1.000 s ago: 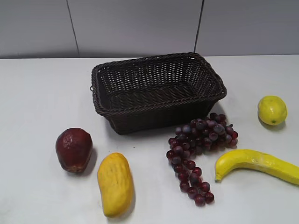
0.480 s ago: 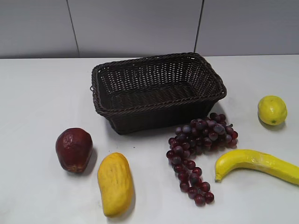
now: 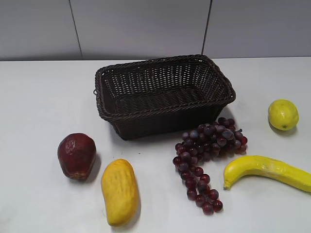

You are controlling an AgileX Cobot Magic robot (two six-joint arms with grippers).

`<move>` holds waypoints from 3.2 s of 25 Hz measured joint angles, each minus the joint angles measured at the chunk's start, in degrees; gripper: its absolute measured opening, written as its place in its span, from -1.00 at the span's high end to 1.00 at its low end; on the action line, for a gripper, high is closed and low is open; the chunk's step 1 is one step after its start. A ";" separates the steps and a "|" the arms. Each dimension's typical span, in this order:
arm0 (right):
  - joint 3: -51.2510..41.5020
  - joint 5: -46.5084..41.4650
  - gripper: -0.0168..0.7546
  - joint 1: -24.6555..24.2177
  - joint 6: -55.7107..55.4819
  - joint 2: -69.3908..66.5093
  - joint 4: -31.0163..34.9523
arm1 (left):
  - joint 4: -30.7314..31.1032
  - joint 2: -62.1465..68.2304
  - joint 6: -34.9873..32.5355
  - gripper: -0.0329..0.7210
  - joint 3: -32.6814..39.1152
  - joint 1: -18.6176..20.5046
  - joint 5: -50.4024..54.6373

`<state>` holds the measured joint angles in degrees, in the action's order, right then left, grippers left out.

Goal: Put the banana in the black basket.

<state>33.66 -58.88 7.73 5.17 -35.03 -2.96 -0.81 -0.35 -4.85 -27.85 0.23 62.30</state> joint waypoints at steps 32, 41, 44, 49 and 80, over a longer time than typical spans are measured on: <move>2.07 24.11 -0.58 0.00 51.46 -44.07 14.28 | 0.05 0.00 0.00 -0.61 0.00 0.00 0.00; 2.07 32.00 -0.58 0.00 57.04 -52.95 14.35 | 0.05 0.00 0.00 -0.61 0.00 0.00 0.00; 2.09 33.73 -0.58 0.00 60.19 -55.01 14.35 | 0.05 0.00 0.00 -0.61 0.00 0.00 0.00; 2.14 37.00 -0.58 0.00 62.49 -58.02 14.38 | 0.05 0.00 0.00 -0.61 0.00 0.00 0.00; 3.03 39.03 0.15 0.00 63.79 -61.42 15.63 | 0.11 0.00 0.00 -0.61 0.00 0.00 0.00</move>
<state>36.70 -19.85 7.73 68.96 -96.45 12.67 -0.70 -0.35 -4.85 -27.85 0.23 62.30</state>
